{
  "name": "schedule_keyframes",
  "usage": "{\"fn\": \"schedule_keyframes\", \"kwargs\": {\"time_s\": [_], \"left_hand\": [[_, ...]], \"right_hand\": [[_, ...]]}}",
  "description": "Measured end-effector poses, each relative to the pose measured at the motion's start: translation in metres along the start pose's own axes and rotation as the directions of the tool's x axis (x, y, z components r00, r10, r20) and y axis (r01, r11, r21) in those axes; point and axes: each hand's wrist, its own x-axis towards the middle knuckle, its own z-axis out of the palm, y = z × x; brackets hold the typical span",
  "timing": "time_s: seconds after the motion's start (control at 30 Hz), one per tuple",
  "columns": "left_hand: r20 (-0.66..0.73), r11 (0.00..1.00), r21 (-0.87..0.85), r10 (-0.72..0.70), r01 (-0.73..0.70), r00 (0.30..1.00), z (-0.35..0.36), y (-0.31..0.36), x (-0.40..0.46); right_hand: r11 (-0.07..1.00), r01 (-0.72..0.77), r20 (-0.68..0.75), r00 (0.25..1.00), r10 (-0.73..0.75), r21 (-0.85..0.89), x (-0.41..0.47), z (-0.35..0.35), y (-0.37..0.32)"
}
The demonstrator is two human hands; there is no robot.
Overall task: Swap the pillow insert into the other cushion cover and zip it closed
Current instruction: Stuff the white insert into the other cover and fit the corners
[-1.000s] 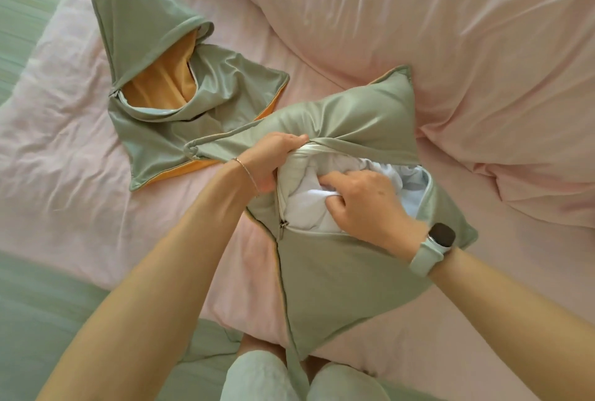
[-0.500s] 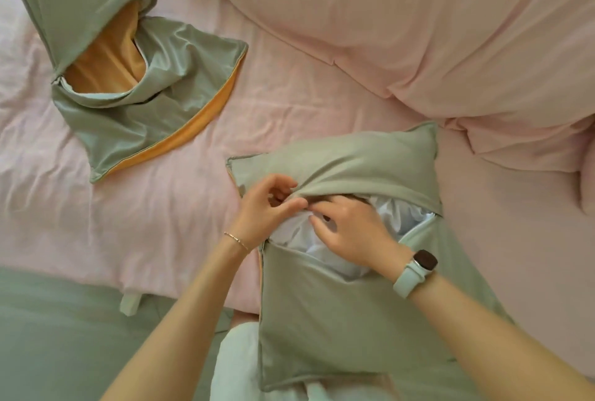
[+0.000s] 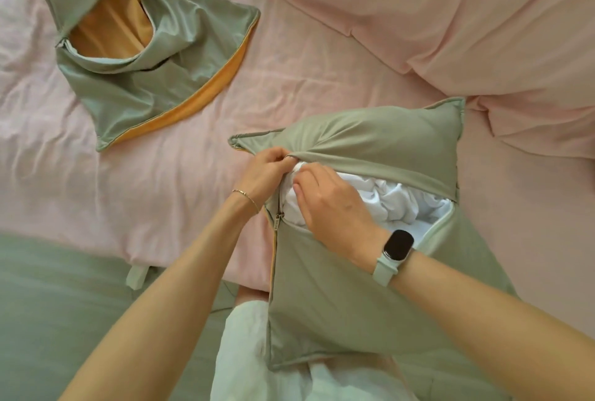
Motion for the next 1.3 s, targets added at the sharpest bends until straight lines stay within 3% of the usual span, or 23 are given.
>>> {"fn": "schedule_keyframes", "kwargs": {"time_s": [0.1, 0.27, 0.43, 0.6, 0.67, 0.77, 0.93, 1.03, 1.2, 1.3], "left_hand": [[0.001, 0.997, -0.07, -0.03, 0.03, 1.0, 0.0, 0.005, 0.002], [-0.097, 0.993, 0.092, 0.081, -0.073, 0.992, 0.004, 0.005, -0.003], [-0.251, 0.919, 0.381, 0.209, -0.102, 0.945, 0.013, 0.013, 0.005], [-0.265, 0.89, 0.454, 0.188, -0.05, 0.946, 0.022, 0.019, 0.018], [-0.233, 0.9, 0.434, 0.157, -0.042, 0.96, 0.018, 0.022, 0.02], [-0.102, 0.968, 0.25, 0.056, -0.029, 0.993, 0.011, 0.025, 0.016], [0.078, 0.992, -0.059, -0.105, 0.11, 0.991, 0.01, 0.024, 0.01], [0.147, 0.984, -0.109, -0.127, 0.144, 0.981, 0.015, 0.033, 0.012], [0.028, 0.999, -0.031, -0.033, 0.034, 0.999, 0.02, 0.031, 0.004], [-0.128, 0.997, 0.074, 0.022, -0.013, 0.992, 0.025, 0.024, 0.004]], "right_hand": [[0.971, -0.108, 0.059, 0.991, 0.123, -0.212, -0.006, 0.003, 0.006], [0.919, -0.103, 0.16, 0.971, 0.175, -0.379, -0.001, 0.007, 0.012], [0.972, -0.031, 0.163, 0.984, 0.071, -0.235, -0.003, -0.011, 0.023], [0.995, -0.054, 0.183, 0.981, 0.068, -0.08, -0.036, -0.047, 0.035], [0.998, -0.063, 0.245, 0.967, 0.068, -0.032, -0.043, -0.051, 0.037], [0.999, -0.041, 0.266, 0.963, 0.049, -0.035, -0.04, -0.05, 0.037], [0.993, 0.117, -0.017, 0.993, -0.117, 0.006, -0.007, -0.044, 0.015], [0.991, 0.006, -0.028, 1.0, -0.01, -0.135, 0.003, -0.022, 0.013], [0.947, -0.057, 0.014, 0.998, 0.065, -0.317, -0.002, -0.003, 0.033], [0.974, -0.002, 0.085, 0.996, 0.021, -0.226, 0.0, -0.007, 0.029]]}}
